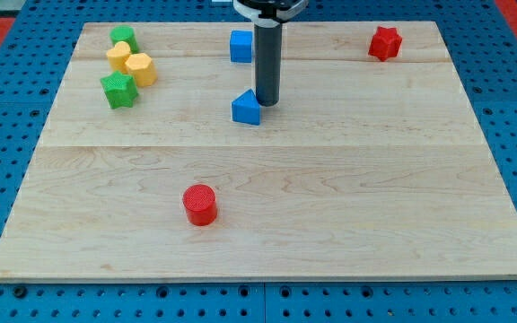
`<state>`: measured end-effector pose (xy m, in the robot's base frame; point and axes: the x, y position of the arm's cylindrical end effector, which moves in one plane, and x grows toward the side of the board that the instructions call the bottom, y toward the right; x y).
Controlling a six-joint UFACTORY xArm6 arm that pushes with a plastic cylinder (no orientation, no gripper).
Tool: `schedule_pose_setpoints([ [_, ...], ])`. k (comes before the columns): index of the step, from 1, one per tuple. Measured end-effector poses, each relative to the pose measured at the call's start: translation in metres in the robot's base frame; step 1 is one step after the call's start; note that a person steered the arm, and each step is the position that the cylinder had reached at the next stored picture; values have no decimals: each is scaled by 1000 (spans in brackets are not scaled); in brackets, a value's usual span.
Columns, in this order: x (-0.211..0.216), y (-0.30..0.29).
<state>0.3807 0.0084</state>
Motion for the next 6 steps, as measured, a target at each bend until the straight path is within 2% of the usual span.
schedule_pose_setpoints([
  [1, 38, 1],
  [2, 12, -36],
  [3, -44, -51],
  [4, -81, -78],
  [5, -74, -82],
  [6, 3, -69],
])
